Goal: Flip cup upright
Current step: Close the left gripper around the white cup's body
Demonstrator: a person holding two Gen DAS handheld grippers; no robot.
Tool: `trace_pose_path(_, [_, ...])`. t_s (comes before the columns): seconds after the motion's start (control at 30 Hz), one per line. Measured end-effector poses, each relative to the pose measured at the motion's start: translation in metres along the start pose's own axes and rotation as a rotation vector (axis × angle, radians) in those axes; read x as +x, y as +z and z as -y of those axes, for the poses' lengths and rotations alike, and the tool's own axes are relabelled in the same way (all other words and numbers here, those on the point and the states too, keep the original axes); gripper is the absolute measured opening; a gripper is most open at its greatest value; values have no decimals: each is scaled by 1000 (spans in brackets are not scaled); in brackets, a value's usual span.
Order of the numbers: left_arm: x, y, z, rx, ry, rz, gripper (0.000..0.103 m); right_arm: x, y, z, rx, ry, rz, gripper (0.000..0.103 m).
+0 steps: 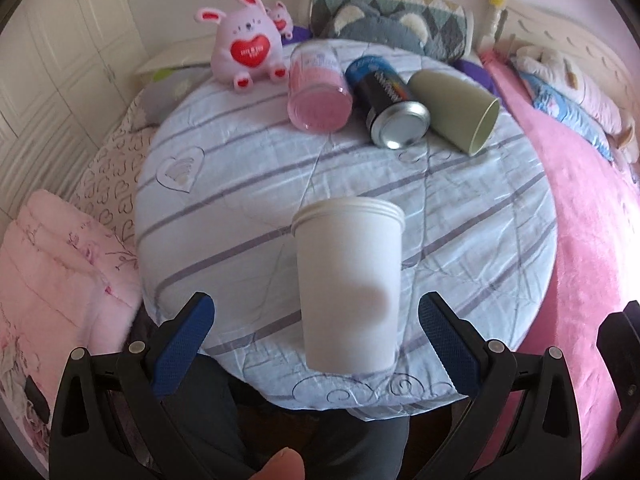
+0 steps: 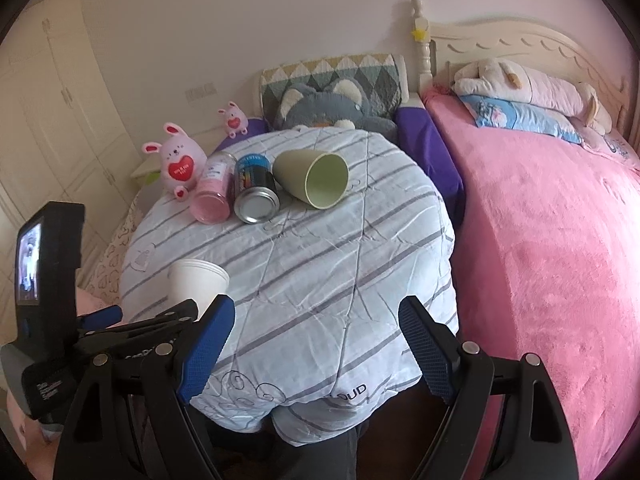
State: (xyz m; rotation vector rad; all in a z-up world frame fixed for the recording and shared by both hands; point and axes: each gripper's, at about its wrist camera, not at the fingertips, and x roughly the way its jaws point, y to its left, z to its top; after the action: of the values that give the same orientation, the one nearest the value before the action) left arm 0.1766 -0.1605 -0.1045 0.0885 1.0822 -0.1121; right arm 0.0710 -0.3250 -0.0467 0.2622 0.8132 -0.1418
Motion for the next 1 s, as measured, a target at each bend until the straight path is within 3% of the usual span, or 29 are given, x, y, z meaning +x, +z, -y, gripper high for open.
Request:
trace_pose_path(0.67, [58,14,1,-11,19,-92,102,85,18,10,19,5,-123,85])
trace_pose_path(1.0, [65,16,8,14,-34,-105,68,98,21,17,27,0,-147,85])
